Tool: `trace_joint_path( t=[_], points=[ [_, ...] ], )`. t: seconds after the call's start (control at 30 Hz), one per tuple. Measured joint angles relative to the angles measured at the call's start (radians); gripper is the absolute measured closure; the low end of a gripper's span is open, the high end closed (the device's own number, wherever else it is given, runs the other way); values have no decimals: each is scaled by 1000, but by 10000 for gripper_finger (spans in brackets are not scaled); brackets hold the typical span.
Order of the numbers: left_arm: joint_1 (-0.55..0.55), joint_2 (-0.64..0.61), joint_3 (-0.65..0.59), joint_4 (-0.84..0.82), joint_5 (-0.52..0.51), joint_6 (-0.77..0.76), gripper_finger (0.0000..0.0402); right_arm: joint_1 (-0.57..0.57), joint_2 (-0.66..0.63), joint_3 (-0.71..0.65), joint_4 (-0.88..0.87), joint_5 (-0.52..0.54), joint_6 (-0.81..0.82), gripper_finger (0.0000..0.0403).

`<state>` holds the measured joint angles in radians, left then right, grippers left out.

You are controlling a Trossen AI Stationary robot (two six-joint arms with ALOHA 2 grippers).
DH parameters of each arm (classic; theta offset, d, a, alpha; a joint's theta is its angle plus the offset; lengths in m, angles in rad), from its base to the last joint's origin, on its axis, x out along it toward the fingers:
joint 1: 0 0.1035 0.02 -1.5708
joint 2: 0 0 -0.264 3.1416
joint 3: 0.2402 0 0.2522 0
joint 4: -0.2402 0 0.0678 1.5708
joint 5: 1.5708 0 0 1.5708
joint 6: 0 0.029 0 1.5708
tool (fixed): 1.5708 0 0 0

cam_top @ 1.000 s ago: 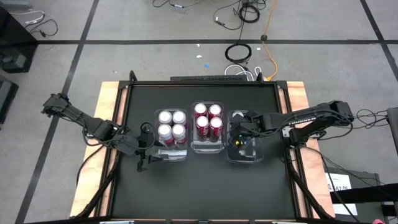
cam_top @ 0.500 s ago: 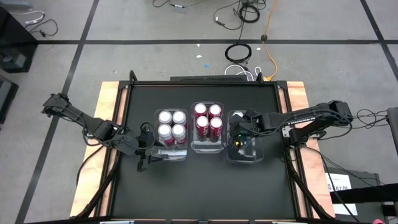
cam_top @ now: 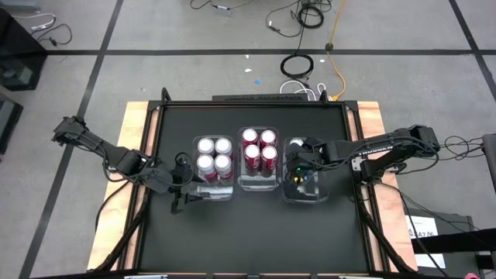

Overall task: Sort soda cans
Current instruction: Put the silver blue soda can into the middle right transparent bin, then return to Home Position

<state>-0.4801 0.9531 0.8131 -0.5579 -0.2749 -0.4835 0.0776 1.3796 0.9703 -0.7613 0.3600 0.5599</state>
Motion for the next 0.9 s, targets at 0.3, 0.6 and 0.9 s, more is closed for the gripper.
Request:
trace_joint_path(
  t=[0.3, 0.6, 0.9],
  points=[
    [0, 0, 0, -6, -3, 1, 97, 0, -22, 0, -2, -3, -7, 85],
    [0, 0, 0, -29, -90, -5, 97, 0, -183, 111, -102, -130, -60, 83],
    [13, -11, -77, 61, -293, 92, 97, 8, -313, 191, -287, -127, -80, 83]
  ],
)
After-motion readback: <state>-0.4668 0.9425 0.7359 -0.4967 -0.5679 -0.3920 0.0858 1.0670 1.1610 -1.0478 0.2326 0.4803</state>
